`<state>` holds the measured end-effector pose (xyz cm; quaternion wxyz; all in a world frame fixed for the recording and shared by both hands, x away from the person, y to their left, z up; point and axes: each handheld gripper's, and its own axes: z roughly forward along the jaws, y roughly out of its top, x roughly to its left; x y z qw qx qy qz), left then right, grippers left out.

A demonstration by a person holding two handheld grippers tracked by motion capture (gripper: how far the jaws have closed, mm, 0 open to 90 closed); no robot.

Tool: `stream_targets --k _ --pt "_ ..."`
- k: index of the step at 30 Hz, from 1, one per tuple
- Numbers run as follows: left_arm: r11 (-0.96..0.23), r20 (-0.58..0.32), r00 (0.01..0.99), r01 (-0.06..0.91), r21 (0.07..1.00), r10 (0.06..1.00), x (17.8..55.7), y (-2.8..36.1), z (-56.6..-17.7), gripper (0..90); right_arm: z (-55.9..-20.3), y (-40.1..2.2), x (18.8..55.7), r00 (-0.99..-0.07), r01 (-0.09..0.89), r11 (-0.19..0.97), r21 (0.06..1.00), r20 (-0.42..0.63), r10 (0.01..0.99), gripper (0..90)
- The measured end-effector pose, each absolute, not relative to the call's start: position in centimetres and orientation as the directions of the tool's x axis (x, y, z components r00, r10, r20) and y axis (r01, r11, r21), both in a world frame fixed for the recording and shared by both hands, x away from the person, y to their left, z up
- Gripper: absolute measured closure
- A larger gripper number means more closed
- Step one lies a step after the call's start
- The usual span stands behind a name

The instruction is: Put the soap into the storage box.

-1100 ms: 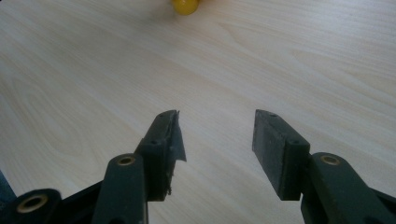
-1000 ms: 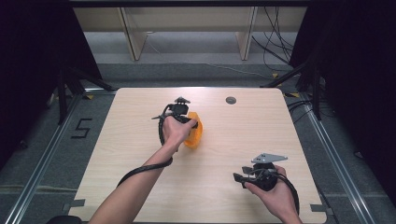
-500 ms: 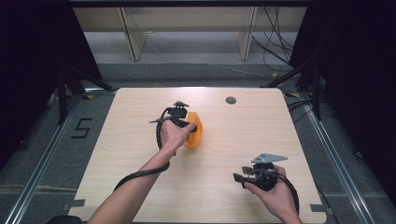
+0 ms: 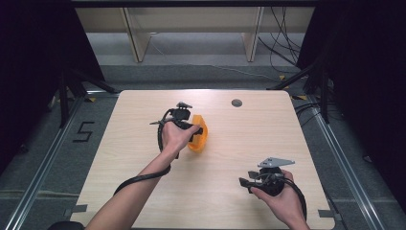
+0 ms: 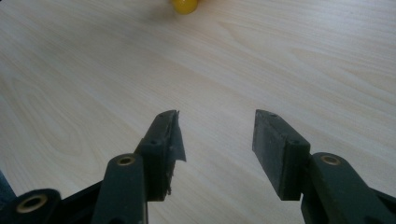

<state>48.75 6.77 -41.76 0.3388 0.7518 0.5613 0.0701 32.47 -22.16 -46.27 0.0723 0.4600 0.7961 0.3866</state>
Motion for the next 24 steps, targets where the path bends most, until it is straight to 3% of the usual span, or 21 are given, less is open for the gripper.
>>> stream_targets --k 7,10,14,16,24 --pt "-0.175 -0.278 0.41 0.779 0.602 0.868 48.0 7.4 -40.4 36.1 -46.1 -22.1 32.3 -0.542 0.706 0.262 0.658 0.265 0.797 50.9" --pt "-0.181 -0.276 0.424 0.768 0.614 0.863 47.6 8.1 -39.7 36.1 -46.1 -22.2 32.4 -0.559 0.68 0.288 0.674 0.224 0.798 50.9" --pt "-0.191 -0.288 0.446 0.763 0.617 0.848 46.9 9.2 -38.7 36.0 -46.1 -22.1 32.3 -0.545 0.703 0.264 0.66 0.262 0.796 50.9" --pt "-0.196 -0.293 0.455 0.761 0.619 0.841 46.5 9.7 -38.5 35.9 -46.1 -22.2 32.4 -0.56 0.68 0.289 0.674 0.223 0.798 50.9" --pt "-0.231 -0.275 0.495 0.738 0.634 0.824 44.4 12.9 -37.3 35.7 -46.0 -22.2 32.3 -0.549 0.695 0.276 0.664 0.242 0.8 50.9"
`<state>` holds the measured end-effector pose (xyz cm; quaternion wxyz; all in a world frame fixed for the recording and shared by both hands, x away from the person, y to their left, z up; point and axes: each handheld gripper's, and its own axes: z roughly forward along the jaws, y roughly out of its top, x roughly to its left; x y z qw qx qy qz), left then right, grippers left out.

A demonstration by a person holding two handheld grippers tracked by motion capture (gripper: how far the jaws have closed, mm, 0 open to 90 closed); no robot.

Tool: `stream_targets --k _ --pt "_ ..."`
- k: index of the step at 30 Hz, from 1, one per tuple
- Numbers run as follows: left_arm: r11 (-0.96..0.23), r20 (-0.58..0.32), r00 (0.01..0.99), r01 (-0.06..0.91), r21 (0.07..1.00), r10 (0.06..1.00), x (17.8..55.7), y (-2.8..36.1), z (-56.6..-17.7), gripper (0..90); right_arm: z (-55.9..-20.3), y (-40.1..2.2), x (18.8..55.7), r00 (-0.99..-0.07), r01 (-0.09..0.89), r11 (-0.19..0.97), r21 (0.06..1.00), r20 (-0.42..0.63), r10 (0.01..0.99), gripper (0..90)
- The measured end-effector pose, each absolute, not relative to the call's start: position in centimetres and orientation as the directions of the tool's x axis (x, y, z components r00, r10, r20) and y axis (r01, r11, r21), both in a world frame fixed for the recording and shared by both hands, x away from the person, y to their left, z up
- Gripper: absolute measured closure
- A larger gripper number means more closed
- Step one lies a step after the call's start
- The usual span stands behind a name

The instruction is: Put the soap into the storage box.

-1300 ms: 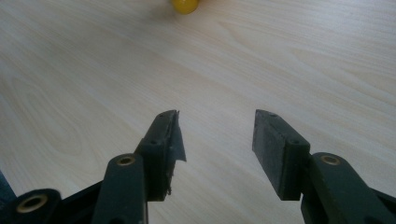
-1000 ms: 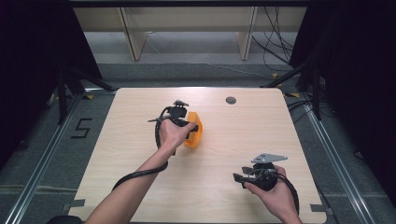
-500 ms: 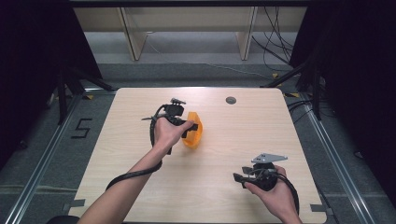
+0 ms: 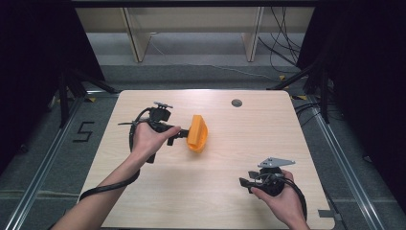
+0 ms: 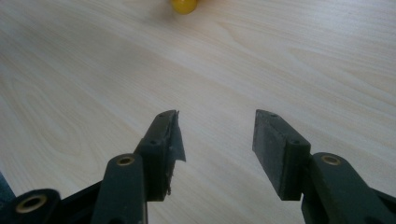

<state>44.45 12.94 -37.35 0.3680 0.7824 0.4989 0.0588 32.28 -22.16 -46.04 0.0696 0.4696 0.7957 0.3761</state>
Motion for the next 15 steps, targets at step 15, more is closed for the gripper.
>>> stream_targets --k 15 --pt "-0.242 -0.239 0.536 0.676 0.695 0.81 40.3 21.0 -39.1 35.9 -46.2 -22.4 32.5 -0.571 0.666 0.286 0.689 0.223 0.79 50.7"
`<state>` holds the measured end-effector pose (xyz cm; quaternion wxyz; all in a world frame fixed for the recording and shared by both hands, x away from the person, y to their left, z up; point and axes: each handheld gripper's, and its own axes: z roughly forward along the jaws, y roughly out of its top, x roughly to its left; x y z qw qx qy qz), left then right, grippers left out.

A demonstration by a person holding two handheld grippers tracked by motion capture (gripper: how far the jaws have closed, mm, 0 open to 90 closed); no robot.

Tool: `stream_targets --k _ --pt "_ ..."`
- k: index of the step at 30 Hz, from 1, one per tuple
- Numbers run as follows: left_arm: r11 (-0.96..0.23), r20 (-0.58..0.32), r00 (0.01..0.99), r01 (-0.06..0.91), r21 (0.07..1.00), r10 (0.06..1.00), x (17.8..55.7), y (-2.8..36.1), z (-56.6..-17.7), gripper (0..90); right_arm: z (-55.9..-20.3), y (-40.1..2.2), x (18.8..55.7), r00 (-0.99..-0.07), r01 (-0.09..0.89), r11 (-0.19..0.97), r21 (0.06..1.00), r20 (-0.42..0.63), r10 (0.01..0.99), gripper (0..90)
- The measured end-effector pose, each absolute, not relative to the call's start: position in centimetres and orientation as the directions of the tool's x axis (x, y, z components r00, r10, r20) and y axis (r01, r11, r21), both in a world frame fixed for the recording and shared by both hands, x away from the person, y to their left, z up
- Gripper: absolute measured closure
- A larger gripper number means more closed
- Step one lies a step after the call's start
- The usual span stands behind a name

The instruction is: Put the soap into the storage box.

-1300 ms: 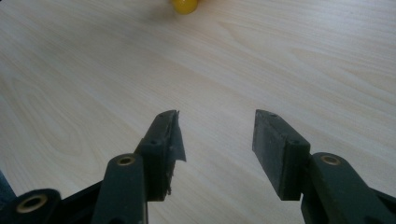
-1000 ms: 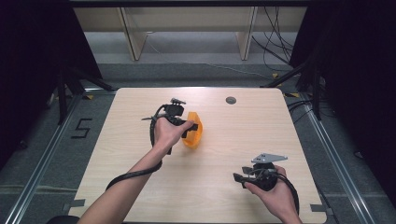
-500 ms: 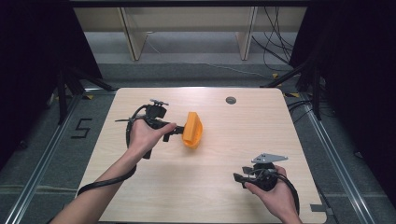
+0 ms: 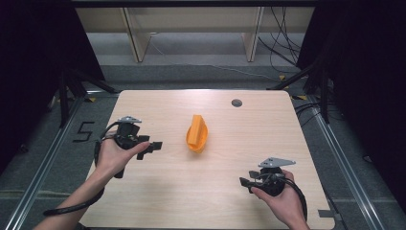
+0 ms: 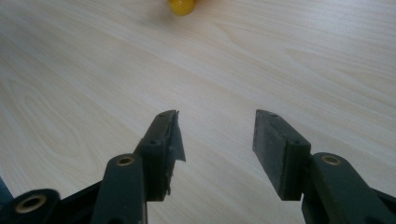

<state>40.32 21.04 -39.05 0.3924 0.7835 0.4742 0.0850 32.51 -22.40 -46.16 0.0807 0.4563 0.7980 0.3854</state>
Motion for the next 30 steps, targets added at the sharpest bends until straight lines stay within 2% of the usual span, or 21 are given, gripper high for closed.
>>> stream_targets --k 9,15,23,29,30 --pt "-0.19 -0.259 0.474 0.708 0.68 0.842 37.9 26.5 -43.1 36.0 -46.1 -22.5 32.5 -0.562 0.67 0.288 0.684 0.214 0.799 50.3" --pt "-0.096 -0.331 0.432 0.716 0.691 0.839 35.0 28.3 -46.5 38.2 -46.0 -22.5 32.5 -0.555 0.669 0.278 0.69 0.214 0.804 50.3" --pt "-0.135 -0.28 0.464 0.679 0.721 0.841 34.6 28.3 -46.1 37.7 -46.0 -22.5 32.5 -0.555 0.672 0.281 0.686 0.215 0.803 50.3" --pt "-0.124 -0.29 0.45 0.691 0.712 0.845 34.8 28.4 -46.5 37.7 -46.0 -22.5 32.4 -0.536 0.69 0.271 0.672 0.221 0.815 50.2" --pt "-0.122 -0.287 0.449 0.688 0.715 0.846 34.8 28.4 -46.5 37.7 -46.1 -22.6 32.6 -0.56 0.662 0.292 0.69 0.197 0.805 50.2"
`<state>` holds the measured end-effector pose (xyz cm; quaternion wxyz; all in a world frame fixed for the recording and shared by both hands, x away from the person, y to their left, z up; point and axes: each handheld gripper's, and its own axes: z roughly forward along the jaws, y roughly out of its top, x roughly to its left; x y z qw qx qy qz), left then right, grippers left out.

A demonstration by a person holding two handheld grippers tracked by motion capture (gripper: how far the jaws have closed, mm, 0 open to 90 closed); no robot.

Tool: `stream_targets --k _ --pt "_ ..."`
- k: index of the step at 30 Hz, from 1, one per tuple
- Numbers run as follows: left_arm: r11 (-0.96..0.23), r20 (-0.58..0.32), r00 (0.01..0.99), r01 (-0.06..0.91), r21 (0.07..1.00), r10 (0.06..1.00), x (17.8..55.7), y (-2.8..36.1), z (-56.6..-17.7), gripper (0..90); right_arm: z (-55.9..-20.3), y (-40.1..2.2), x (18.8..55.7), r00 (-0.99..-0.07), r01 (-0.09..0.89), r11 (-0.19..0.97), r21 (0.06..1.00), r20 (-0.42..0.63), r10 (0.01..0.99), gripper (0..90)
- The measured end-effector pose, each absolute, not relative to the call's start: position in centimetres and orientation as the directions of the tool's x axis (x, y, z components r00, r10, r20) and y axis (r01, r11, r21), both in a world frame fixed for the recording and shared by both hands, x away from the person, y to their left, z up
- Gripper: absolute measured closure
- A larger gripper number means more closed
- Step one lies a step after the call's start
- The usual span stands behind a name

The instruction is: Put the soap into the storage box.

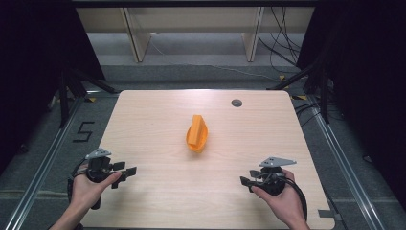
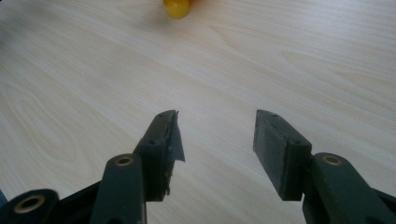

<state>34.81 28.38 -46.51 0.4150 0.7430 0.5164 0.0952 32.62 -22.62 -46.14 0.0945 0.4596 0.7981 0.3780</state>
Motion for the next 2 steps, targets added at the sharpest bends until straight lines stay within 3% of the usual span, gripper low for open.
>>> stream_targets --k 2 --pt "-0.143 -0.271 0.456 0.688 0.712 0.848 34.91 28.55 -46.5 37.7 -46.04 -22.58 32.56 -0.553 0.669 0.283 0.688 0.205 0.807 50.2"
